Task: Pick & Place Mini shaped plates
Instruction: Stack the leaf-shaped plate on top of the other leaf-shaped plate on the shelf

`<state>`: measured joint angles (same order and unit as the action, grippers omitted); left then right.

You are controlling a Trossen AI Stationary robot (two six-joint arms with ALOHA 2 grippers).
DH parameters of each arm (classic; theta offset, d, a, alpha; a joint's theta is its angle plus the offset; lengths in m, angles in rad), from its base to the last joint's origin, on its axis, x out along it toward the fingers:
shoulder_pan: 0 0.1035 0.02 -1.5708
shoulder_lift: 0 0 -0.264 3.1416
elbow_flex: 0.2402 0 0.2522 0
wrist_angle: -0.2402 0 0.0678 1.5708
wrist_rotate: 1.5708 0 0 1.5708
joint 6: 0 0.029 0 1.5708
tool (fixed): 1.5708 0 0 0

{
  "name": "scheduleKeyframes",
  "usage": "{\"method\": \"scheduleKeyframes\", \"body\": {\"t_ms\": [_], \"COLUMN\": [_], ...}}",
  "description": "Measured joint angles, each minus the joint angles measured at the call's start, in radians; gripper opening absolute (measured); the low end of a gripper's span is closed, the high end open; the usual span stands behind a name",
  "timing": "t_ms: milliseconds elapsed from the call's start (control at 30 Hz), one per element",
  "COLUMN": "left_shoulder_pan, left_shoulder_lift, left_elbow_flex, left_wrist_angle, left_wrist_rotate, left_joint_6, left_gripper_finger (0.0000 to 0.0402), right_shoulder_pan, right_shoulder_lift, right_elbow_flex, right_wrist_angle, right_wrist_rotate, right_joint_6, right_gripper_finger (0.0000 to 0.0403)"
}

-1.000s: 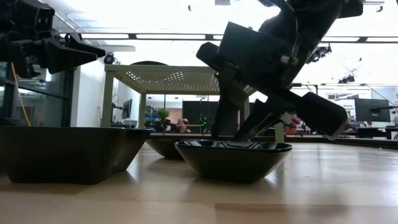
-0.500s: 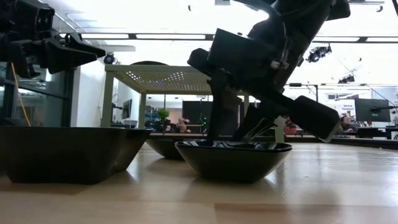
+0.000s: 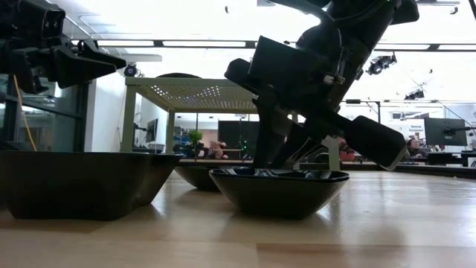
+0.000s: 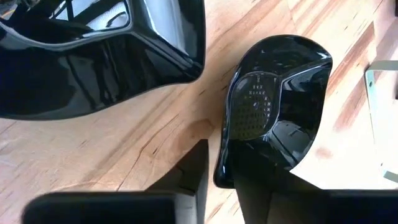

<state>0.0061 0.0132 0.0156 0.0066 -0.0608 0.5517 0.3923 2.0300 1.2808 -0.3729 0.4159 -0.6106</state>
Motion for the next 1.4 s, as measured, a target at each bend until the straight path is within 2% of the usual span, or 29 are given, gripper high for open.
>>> {"method": "scheduleKeyframes", "body": {"t_ms": [300, 767, 1400], "left_shoulder_pan": [0.000, 0.000, 0.000], "left_shoulder_lift": [0.000, 0.000, 0.000], "left_elbow_flex": [0.000, 0.000, 0.000], "left_wrist_angle": [0.000, 0.000, 0.000], "left_wrist_rotate": [0.000, 0.000, 0.000], "left_joint_6": [0.000, 0.000, 0.000], "left_gripper_finger": [0.0193, 0.0193, 0.0193], "right_shoulder_pan": [0.000, 0.003, 0.007], "right_shoulder_lift": [0.000, -0.005, -0.074], "right_elbow_flex": [0.000, 0.000, 0.034], "right_wrist_angle": [0.001, -0.011, -0.059], "right_wrist_rotate": [0.001, 0.025, 0.208], "right_joint_6": [0.007, 0.010, 0.000], "right_gripper_finger": [0.0004, 0.0002, 0.0001]}}
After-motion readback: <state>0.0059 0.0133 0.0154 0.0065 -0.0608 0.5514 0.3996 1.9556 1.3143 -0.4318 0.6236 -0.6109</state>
